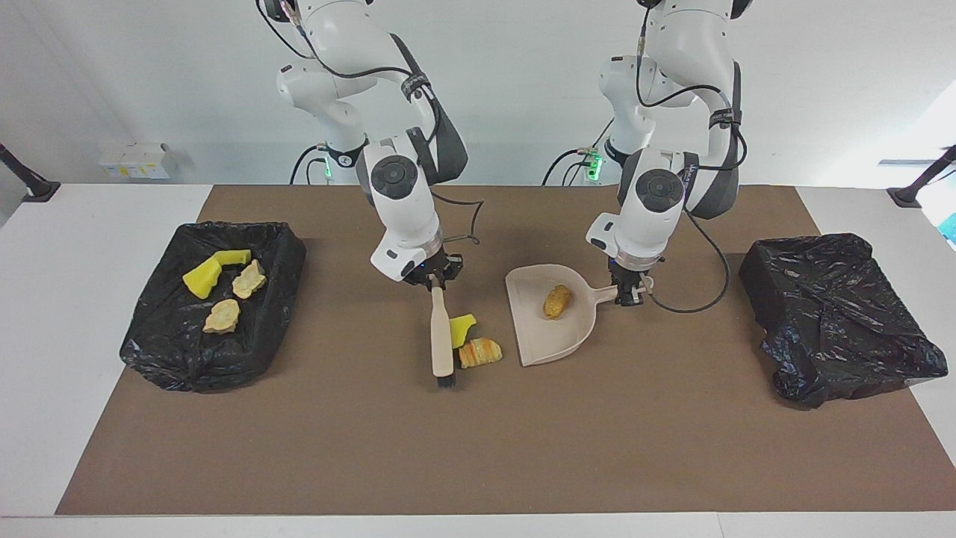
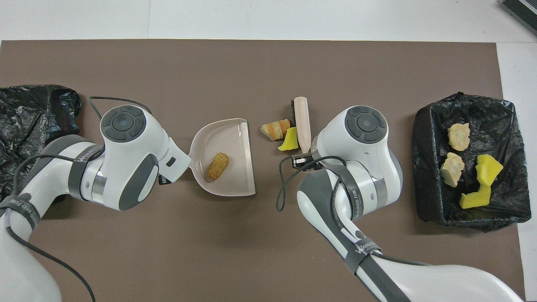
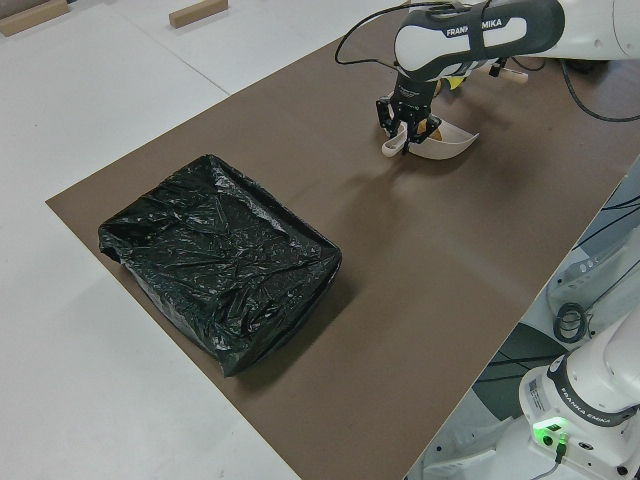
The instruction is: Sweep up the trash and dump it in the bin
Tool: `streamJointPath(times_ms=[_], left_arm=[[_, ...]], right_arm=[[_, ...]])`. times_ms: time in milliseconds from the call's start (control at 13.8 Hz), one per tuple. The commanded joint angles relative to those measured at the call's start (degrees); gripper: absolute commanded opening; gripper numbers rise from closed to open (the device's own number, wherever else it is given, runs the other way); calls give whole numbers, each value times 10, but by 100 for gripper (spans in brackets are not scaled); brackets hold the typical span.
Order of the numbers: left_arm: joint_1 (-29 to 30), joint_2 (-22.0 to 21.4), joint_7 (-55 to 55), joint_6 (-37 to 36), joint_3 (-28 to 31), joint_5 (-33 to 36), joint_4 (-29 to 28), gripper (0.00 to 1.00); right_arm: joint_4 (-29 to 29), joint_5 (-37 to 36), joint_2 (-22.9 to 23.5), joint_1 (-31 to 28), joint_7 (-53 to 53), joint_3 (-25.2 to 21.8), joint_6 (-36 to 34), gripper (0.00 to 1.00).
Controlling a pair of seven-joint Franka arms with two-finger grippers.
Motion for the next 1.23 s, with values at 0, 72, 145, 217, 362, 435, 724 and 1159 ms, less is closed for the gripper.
streamJointPath(times_ms=[0,72,145,217,362,435,724,1159], left_arm=[[10,-13,5,15,-2,10,-24,0],[10,-13,5,15,-2,10,-24,0],[10,-13,5,15,-2,10,-24,0],[10,-13,5,15,-2,10,-25,0],[10,-13,5,15,-2,10,-25,0],[10,-13,5,15,-2,10,-25,0],[16,-13,5,15,-2,10,-25,0],[18,-13,5,15,-2,10,-25,0]], right_arm=[[23,-1,8,10,-15,10,-30,0],[23,2,6,22,-14,11,-40,0],[23,6,5,39,-13,12,-41,0],[23,13,5,43,-9,15,-40,0],[23,73,4,53,-9,23,-33,0],[23,99,3,55,-9,24,-32,0],[12,158,-12,83,-7,27,-48,0],[11,164,-25,103,16,33,-82,0]])
